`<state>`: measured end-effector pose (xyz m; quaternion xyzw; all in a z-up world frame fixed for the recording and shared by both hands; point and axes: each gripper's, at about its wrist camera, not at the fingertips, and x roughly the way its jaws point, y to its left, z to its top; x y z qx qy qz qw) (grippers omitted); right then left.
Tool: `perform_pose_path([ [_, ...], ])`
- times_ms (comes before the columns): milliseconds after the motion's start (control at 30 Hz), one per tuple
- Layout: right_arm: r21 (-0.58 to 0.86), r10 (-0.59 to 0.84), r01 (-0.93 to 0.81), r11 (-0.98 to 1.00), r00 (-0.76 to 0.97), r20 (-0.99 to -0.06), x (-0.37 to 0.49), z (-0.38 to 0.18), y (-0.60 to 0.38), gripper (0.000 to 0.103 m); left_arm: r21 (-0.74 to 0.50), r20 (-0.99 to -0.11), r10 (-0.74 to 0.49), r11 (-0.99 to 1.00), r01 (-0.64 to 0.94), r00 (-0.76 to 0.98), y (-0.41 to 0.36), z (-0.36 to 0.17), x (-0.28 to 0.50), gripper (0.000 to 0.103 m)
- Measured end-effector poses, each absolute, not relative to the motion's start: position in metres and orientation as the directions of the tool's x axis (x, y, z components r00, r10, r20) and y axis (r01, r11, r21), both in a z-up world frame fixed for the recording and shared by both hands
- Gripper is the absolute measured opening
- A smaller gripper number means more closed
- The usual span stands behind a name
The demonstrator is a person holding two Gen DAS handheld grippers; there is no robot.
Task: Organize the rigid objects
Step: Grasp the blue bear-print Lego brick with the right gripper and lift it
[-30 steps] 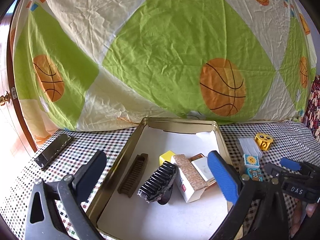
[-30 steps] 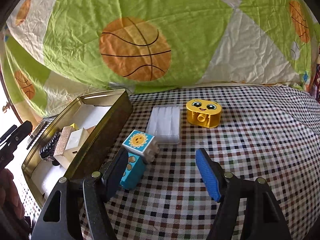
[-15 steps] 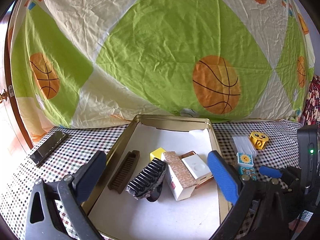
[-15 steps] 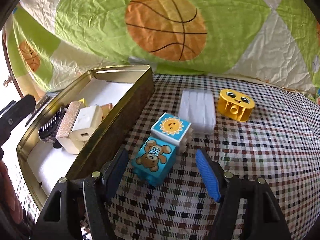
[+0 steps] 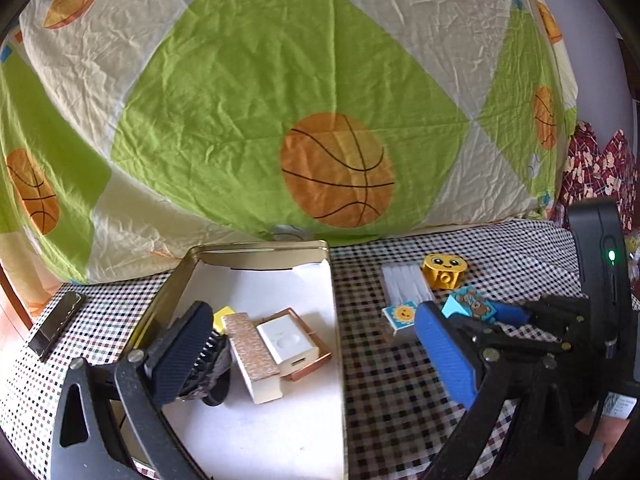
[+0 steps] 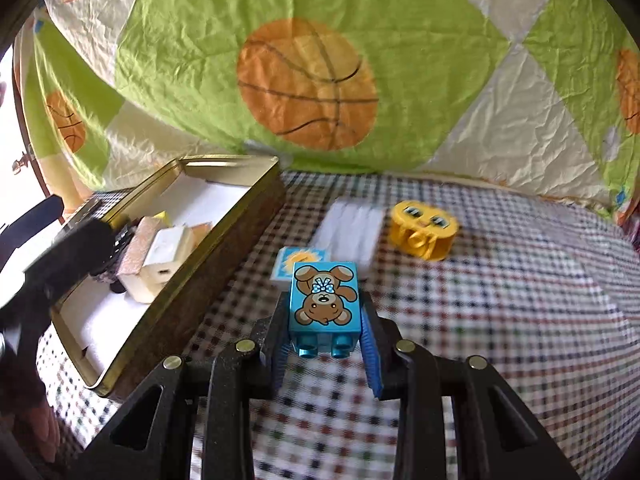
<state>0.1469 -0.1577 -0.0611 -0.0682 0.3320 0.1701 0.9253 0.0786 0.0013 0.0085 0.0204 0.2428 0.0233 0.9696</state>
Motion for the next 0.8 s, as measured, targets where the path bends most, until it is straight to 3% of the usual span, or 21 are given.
perform_pose_path([
  [200,-0.066,0.167,-0.261,0.963,0.77,-0.615,0.179,-0.055,-0.206,0.033,0.06,-0.502,-0.016,0.997,0.053,0.865,-0.045,0.005,0.099,0.101],
  [667,-0.018,0.183,-0.246,0.969,0.767,-0.615,0.186,-0.069,-0.232,0.034,-0.053,-0.659,-0.089,0.996,0.072,0.747,-0.071,-0.039,0.154,0.077],
  [800,-0.012,0.192,-0.252,0.968,0.766,-0.614,0.185,-0.069,-0.231,0.034,-0.072,-0.682,-0.095,0.995,0.063,0.725,-0.068,-0.048,0.161,0.076],
])
